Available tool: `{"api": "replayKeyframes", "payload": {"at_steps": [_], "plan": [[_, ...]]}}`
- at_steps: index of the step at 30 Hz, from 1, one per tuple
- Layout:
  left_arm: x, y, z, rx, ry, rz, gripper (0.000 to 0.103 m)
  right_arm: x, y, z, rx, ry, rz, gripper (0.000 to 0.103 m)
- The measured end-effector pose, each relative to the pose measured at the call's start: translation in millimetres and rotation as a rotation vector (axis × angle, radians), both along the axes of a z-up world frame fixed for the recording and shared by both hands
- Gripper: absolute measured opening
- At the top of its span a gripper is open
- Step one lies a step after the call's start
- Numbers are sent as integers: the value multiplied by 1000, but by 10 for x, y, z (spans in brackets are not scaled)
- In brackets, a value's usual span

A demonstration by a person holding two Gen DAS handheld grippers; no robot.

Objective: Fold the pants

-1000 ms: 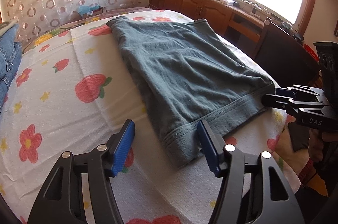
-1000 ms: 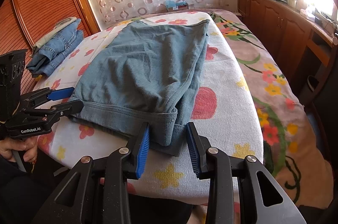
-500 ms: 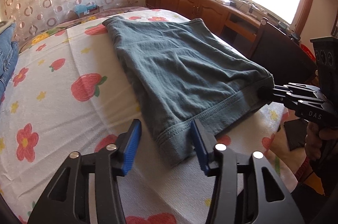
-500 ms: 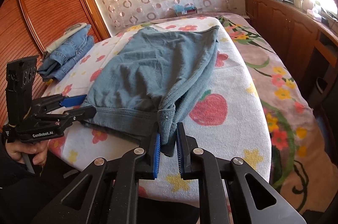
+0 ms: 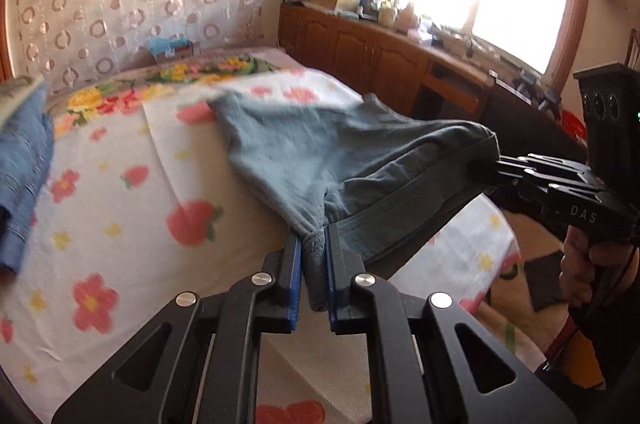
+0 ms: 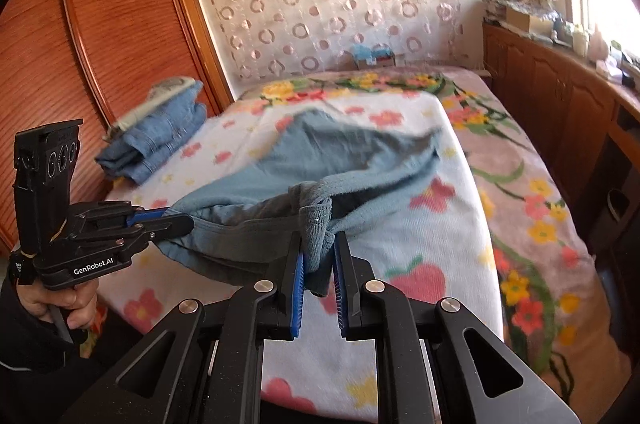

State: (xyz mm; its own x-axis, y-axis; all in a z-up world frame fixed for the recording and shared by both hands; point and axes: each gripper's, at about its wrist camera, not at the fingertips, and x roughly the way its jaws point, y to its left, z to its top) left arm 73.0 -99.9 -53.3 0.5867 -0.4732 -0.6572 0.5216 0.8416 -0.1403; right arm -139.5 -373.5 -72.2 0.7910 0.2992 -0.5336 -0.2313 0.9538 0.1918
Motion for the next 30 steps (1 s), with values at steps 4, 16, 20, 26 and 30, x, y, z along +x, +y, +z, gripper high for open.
{"api": "replayKeyframes", "payload": {"at_steps": [4,16,20,26,30], "plan": [[35,190,466,-33,-81,31,11,17,110,447,2,-97,38,13],[30,635,1543,-39,-298,127,11,-6,479,1520,11,-279,184,13],[365,770,1499,-9,-287,179,11,381,571,1591,-15,-254,209,13],[1028,918,1572,23,-286,267,11,1336,769,1791,-75,-228,194,13],[1024,961,1733,11,-313,285,11,1690,910,1984,-43,-249,173,13]]}}
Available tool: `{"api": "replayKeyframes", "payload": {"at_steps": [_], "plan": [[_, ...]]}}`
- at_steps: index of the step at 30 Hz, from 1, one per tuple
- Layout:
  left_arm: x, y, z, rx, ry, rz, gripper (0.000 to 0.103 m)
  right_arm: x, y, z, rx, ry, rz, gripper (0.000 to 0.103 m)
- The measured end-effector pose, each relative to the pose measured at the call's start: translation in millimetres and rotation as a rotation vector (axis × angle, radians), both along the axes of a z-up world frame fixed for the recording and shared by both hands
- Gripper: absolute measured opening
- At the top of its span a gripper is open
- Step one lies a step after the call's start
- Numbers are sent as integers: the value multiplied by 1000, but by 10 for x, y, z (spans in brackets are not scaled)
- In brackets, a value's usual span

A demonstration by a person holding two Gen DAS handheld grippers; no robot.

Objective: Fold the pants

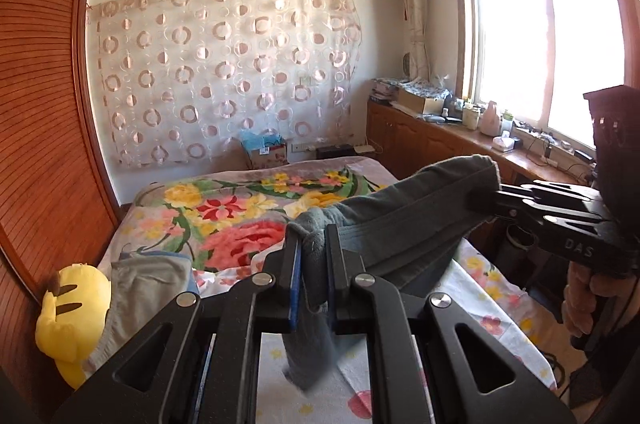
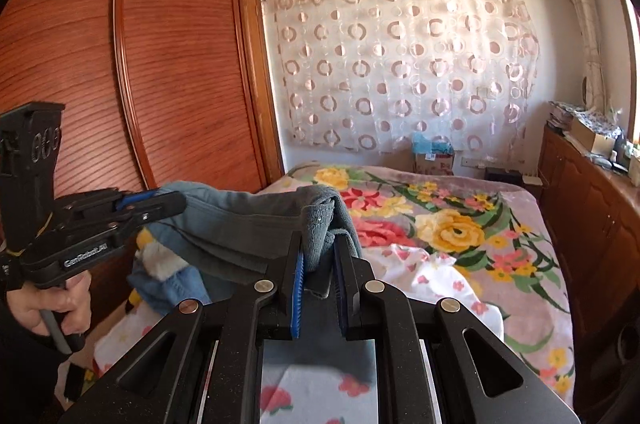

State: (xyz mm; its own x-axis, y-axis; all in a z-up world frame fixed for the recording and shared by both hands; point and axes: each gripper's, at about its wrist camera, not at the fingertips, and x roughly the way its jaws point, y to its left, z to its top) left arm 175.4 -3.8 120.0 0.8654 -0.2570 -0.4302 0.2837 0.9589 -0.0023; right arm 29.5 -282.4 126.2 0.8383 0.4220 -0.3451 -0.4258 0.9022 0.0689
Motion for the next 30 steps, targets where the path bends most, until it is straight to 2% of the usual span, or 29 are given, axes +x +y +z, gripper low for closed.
{"api": "replayKeyframes", "payload": {"at_steps": [2,6,8,10,14,23,30], "plan": [[-101,2,-90,18,4,1,11,9,59,-95,13,8,15,13],[-267,9,-606,41,86,-11,11,-23,61,-511,-27,68,37,13],[-326,9,-1016,53,154,-19,11,-7,47,-852,-45,138,47,13],[-371,27,-1418,34,246,-31,11,51,47,-1216,-62,228,53,13],[-534,-77,-1823,51,315,-42,11,83,150,-1687,-120,337,67,13],[-906,-105,-1975,22,364,-65,11,-3,152,-1893,-117,435,88,13],[-1069,-102,-2041,9,389,-76,11,120,125,-1892,-86,453,82,13]]}}
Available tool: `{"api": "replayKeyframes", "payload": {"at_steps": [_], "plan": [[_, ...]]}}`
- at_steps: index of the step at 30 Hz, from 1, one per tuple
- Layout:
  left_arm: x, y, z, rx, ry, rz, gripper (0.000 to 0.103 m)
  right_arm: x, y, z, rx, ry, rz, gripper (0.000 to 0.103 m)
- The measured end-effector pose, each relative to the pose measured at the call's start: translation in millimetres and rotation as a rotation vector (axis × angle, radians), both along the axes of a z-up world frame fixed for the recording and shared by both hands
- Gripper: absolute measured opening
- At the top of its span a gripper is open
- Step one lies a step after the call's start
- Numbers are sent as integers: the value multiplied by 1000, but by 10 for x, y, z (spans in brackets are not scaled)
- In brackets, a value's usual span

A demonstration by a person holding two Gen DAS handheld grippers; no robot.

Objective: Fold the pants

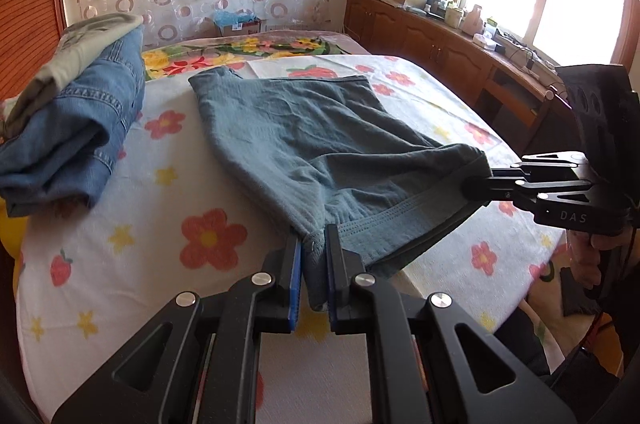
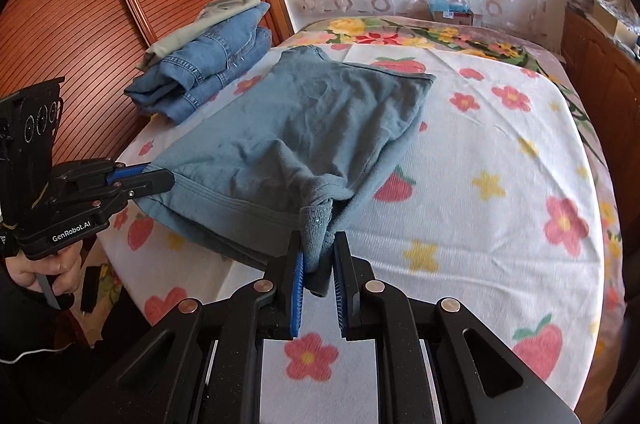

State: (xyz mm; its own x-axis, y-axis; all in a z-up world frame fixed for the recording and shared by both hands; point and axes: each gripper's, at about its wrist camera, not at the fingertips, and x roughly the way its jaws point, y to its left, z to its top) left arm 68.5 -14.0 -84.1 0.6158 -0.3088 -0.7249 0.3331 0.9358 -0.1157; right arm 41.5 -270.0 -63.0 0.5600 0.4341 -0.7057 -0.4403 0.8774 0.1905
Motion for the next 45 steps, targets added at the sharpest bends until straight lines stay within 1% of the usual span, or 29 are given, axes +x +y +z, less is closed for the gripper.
{"api": "replayKeyframes", "payload": {"at_steps": [3,7,8,11,13,16,17,18,19,21,23,26,30,36,38,42,45], "plan": [[-106,-16,-16,1,5,-6,11,-31,-14,-15,13,14,-3,13],[-167,-37,-137,12,33,-2,11,79,-59,-114,-3,23,-12,16],[-175,-36,-162,11,36,-1,12,99,-71,-119,1,24,-19,19],[-175,-20,-169,10,40,11,15,173,-115,-91,-1,23,-39,21],[-170,5,-150,5,38,12,18,208,-144,-57,0,14,-44,21],[-181,38,-92,10,16,30,32,261,-174,33,-12,-20,-56,21],[-181,50,-53,13,0,36,44,281,-182,61,-12,-29,-57,21],[-178,60,-27,12,-14,41,52,314,-190,97,-14,-41,-60,22],[-159,68,-8,12,-21,43,54,355,-197,132,-19,-54,-67,22],[-104,65,26,24,-34,47,69,445,-188,166,-27,-75,-71,24],[-40,64,44,22,-51,53,75,577,-192,208,-21,-97,-72,25],[105,57,48,16,-64,66,75,845,-182,255,-8,-125,-69,25],[287,16,64,9,-77,68,75,1364,-129,250,-22,-145,-62,26],[453,-33,90,12,-92,72,75,2160,38,129,-43,-94,-80,26],[483,-39,84,10,-93,75,75,2383,93,77,-35,-70,-90,26],[514,-60,57,11,-92,80,75,2719,158,6,-17,-46,-108,26],[526,-65,18,14,-84,81,75,2848,159,-80,-13,-18,-127,26]]}}
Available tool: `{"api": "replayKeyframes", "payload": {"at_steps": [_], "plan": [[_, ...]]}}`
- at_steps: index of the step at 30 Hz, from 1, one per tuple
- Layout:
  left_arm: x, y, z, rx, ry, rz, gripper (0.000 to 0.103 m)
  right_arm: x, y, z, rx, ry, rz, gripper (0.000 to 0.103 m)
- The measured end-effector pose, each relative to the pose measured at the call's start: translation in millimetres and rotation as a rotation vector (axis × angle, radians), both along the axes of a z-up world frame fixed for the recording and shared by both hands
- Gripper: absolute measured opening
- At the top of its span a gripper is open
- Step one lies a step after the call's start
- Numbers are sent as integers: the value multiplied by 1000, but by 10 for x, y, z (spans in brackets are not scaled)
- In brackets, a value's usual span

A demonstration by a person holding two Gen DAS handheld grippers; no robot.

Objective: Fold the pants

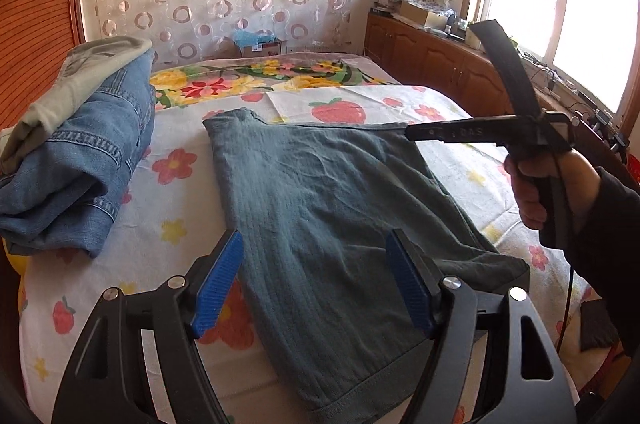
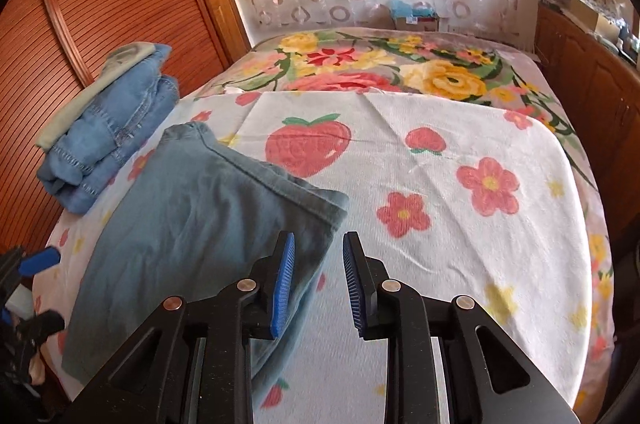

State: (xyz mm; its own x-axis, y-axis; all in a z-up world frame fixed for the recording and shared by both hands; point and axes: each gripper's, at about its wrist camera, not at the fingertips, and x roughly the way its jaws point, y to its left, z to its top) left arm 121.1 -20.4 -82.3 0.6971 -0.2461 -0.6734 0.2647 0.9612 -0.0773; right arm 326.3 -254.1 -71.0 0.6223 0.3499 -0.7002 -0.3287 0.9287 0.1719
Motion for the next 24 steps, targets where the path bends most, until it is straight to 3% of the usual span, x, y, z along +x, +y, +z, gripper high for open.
{"api": "replayKeyframes", "payload": {"at_steps": [2,4,6,10,17,21,24], "plan": [[1,-6,-27,6,5,-3,75,87,11,-46,13,15,-6,24],[-5,-6,-55,10,10,-4,75,168,25,-63,31,22,1,6],[-9,3,-74,12,15,-2,75,108,7,-10,29,-11,3,2],[-20,11,-98,13,23,1,75,-29,-9,55,6,-72,-6,2],[-37,20,-144,16,39,2,75,53,89,-11,-96,-83,-68,2],[-54,36,-154,12,43,3,75,-60,38,-1,-54,-60,-82,18],[-89,39,-148,10,42,-1,75,-347,35,109,-39,-78,-54,20]]}}
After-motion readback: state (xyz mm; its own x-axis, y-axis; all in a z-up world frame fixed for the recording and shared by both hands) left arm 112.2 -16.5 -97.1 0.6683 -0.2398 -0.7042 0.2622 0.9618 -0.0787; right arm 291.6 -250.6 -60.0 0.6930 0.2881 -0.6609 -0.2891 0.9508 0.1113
